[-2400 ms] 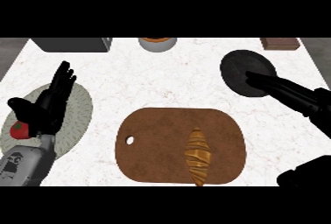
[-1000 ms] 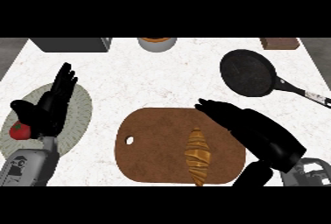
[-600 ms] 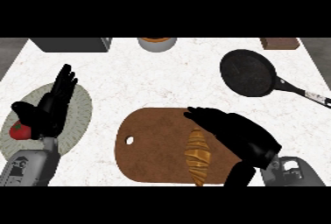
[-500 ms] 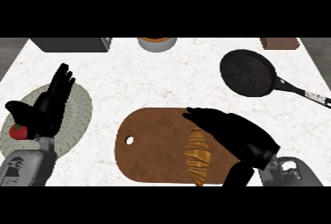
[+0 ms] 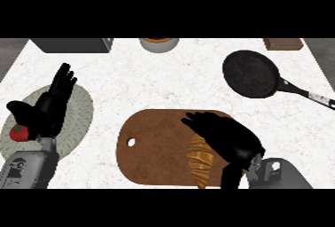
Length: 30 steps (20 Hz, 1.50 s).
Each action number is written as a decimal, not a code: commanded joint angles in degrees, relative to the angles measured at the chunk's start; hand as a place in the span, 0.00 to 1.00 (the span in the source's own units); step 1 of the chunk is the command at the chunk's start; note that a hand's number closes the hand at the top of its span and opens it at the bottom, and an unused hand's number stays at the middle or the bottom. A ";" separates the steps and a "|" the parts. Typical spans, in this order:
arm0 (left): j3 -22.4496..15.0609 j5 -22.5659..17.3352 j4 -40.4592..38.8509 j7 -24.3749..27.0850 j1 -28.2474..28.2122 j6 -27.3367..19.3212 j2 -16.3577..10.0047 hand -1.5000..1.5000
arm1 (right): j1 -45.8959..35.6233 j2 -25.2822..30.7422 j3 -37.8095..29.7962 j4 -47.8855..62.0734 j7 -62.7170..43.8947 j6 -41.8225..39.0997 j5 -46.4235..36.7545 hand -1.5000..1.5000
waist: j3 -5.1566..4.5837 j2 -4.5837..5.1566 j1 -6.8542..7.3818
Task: Pick the croissant from the cutting board and place it in the pan
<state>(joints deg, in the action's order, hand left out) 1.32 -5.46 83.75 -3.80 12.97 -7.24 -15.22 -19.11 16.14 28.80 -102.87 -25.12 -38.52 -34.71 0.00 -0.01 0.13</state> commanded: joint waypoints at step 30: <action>4.17 3.56 3.94 -3.53 -0.44 3.04 2.89 0.50 | 2.12 -5.61 3.83 13.37 17.37 -2.95 -18.87 1.00 | 0.01 -0.06 -0.05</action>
<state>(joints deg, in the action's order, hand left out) 4.65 -1.37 85.16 -5.62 13.17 -4.39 -12.01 -18.20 9.42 31.32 -86.64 -10.39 -38.70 -53.44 -0.05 -0.14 0.09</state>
